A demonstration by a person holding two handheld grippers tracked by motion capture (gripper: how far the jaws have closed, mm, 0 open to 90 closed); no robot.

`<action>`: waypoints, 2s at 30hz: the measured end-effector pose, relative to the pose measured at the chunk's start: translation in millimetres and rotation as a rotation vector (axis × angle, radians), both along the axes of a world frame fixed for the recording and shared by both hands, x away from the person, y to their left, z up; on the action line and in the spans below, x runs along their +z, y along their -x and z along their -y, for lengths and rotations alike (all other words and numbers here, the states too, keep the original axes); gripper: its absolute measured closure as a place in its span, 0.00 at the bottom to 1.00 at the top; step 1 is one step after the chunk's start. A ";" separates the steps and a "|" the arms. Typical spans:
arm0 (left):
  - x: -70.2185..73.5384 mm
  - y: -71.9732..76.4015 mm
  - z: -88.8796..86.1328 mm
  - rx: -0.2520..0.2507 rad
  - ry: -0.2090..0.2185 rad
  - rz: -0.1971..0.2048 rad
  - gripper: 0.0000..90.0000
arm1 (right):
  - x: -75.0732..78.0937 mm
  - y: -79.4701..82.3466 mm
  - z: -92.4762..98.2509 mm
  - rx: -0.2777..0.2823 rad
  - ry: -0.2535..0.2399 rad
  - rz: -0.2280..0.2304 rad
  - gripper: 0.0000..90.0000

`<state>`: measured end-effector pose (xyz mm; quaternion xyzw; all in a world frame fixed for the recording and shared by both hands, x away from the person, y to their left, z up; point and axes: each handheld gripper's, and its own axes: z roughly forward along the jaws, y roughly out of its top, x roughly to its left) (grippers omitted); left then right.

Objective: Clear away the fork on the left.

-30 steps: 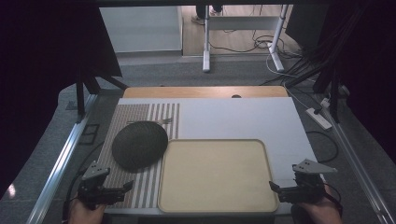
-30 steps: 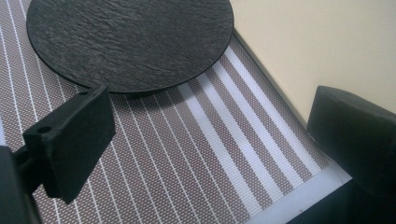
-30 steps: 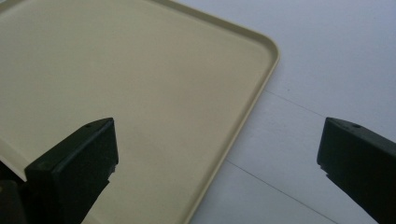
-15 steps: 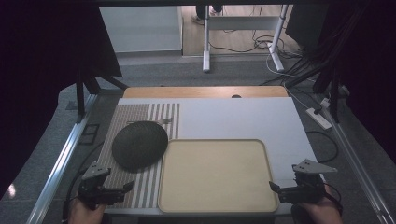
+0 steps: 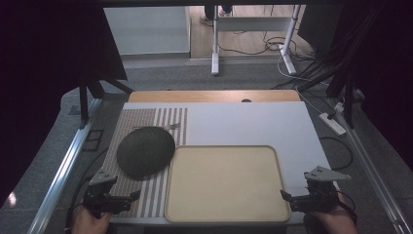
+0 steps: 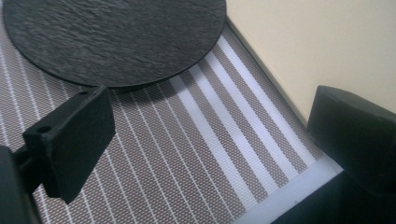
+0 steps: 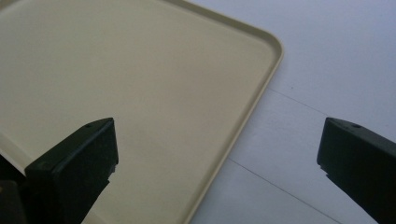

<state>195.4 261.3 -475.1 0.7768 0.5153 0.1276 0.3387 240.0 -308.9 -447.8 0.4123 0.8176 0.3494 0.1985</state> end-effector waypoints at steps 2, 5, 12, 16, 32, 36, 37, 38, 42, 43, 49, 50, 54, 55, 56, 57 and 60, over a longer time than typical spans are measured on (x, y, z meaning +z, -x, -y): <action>-0.3 -2.4 -0.3 -0.012 0.014 -0.013 0.02 | -0.1 -0.3 0.1 0.000 0.000 -0.002 0.00; -0.6 -5.1 -0.4 -0.022 0.031 -0.008 0.02 | -0.3 -0.5 0.0 -0.001 -0.002 -0.004 0.00; -3.2 -15.8 3.0 -0.061 0.046 0.004 0.02 | -0.2 0.2 -0.6 -0.001 0.003 0.001 0.00; -6.7 -27.5 1.2 -0.076 0.061 -0.003 0.01 | -0.2 0.6 -1.4 0.006 0.009 0.002 0.00; -11.1 -72.4 8.0 -0.125 0.026 -0.042 0.01 | -0.6 1.2 -3.0 0.018 0.024 0.006 0.00; -9.2 -83.8 10.4 -0.128 0.037 -0.053 0.01 | -0.5 1.3 -3.0 0.018 0.023 0.006 0.00; -8.9 -87.3 11.1 -0.129 0.045 -0.056 0.01 | -0.4 1.3 -2.8 0.018 0.023 0.005 0.00; -8.6 -90.0 11.7 -0.130 0.049 -0.056 0.01 | -0.4 1.3 -2.8 0.018 0.023 0.005 0.00; -5.7 -106.8 17.6 -0.139 0.047 -0.043 0.01 | -0.3 1.3 -2.7 0.017 0.023 0.003 0.00; -5.7 -106.8 17.6 -0.139 0.047 -0.043 0.01 | -0.3 1.2 -2.7 0.017 0.023 0.003 0.00; -4.1 -128.2 26.8 -0.155 0.041 -0.042 0.01 | -0.4 1.2 -2.6 0.018 0.022 0.002 0.00; -4.4 -135.5 30.3 -0.163 0.028 -0.045 0.01 | -0.4 1.2 -2.6 0.018 0.022 0.002 0.00; -5.1 -148.9 36.8 -0.170 0.011 -0.048 0.01 | -0.4 1.1 -2.6 0.018 0.022 0.001 0.00; -5.1 -148.9 36.8 -0.170 0.011 -0.048 0.01 | -0.4 1.1 -2.6 0.018 0.022 0.001 0.00; -5.1 -152.5 38.3 -0.170 0.009 -0.047 0.01 | -0.4 1.1 -2.5 0.018 0.022 0.001 0.00; -5.3 -154.5 39.2 -0.170 0.007 -0.047 0.01 | -0.5 1.0 -2.4 0.019 0.020 0.001 0.00; -5.6 -164.5 42.8 -0.166 -0.001 -0.046 0.01 | -0.5 1.0 -2.2 0.020 0.019 0.002 0.00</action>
